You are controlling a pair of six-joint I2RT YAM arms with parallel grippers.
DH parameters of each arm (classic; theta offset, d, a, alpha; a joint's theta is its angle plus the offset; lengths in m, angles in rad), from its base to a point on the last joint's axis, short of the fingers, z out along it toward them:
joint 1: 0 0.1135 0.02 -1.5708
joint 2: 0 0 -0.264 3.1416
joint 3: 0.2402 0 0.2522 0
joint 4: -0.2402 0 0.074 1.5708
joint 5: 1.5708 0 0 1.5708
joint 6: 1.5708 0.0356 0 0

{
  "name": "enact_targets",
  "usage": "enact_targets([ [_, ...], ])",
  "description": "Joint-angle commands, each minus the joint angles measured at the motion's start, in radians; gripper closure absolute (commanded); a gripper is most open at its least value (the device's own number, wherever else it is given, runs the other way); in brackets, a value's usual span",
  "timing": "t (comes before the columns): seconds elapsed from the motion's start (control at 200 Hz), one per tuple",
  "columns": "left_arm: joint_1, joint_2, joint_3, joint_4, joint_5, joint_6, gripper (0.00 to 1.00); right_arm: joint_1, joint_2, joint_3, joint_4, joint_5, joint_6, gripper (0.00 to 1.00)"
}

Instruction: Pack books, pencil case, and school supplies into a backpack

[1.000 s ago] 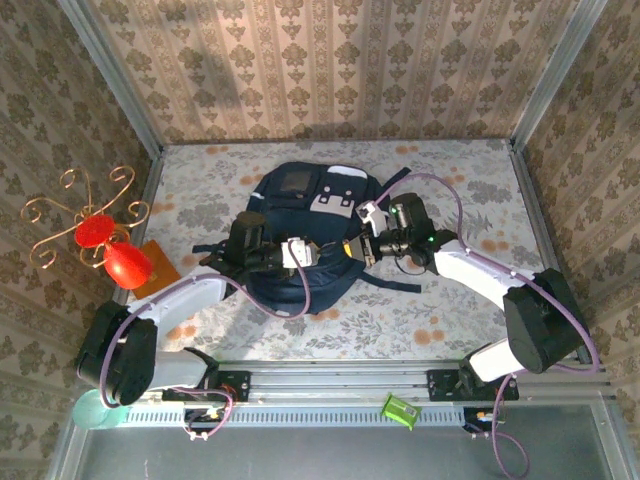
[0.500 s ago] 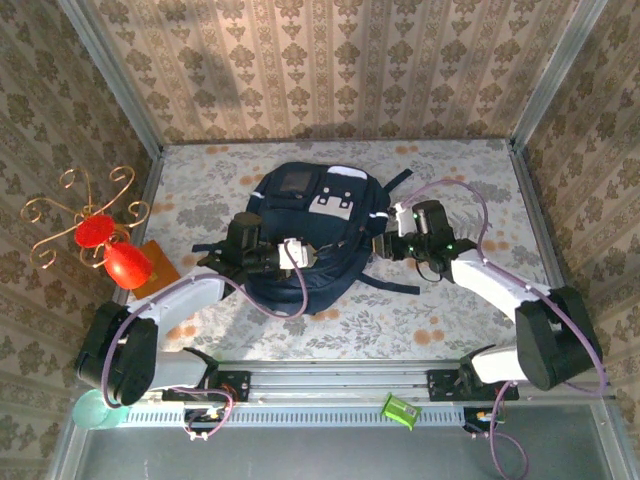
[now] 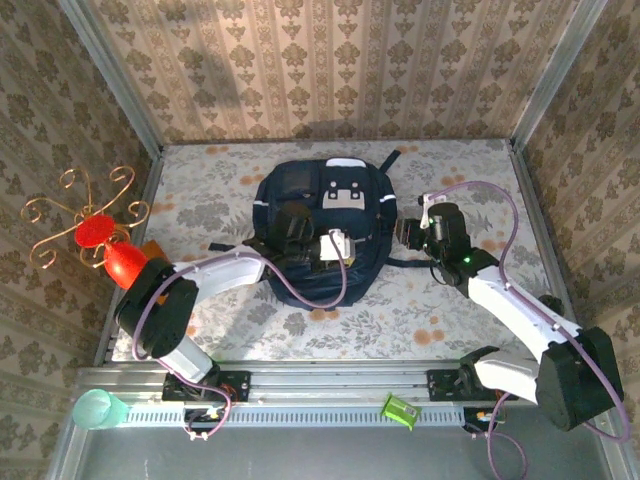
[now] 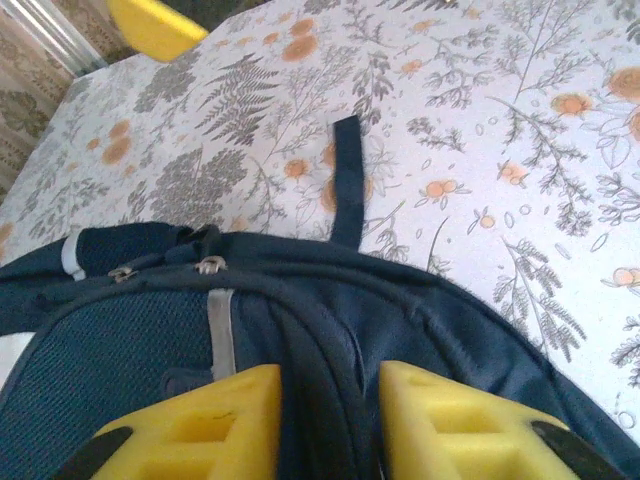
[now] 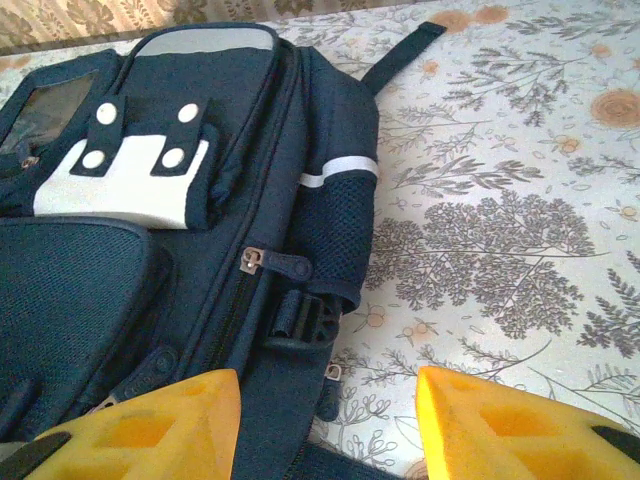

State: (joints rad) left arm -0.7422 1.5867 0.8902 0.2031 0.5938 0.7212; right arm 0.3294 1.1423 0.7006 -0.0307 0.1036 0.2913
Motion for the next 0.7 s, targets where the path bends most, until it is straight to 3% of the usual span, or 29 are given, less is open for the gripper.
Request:
enact_targets([
  [0.0,0.002,-0.026,0.004,0.002,0.006,-0.016,0.60,-0.005,-0.025,-0.021,0.011,0.027,0.003,0.48],
  [0.155,0.024,-0.122,-0.072,0.034,0.039,-0.061,0.44,-0.004,-0.004,-0.036,0.074,-0.038,0.016,0.46],
  [0.3,0.100,-0.206,-0.166,0.243,0.057,-0.335,0.33,0.031,0.038,-0.007,0.118,-0.103,0.022,0.38],
  [0.39,0.152,-0.228,-0.207,0.352,-0.111,-0.550,0.28,0.099,0.091,0.032,0.126,-0.085,0.001,0.35],
  [0.47,0.198,-0.244,-0.217,0.337,-0.275,-0.711,0.27,0.169,0.172,0.087,0.091,-0.011,-0.029,0.34],
  [0.575,0.262,-0.268,-0.219,0.256,-0.415,-0.831,0.27,0.209,0.294,0.155,0.029,0.076,-0.042,0.33],
  [0.695,0.352,-0.311,-0.268,0.251,-0.493,-0.912,0.26,0.212,0.403,0.188,-0.015,0.133,-0.038,0.34],
])
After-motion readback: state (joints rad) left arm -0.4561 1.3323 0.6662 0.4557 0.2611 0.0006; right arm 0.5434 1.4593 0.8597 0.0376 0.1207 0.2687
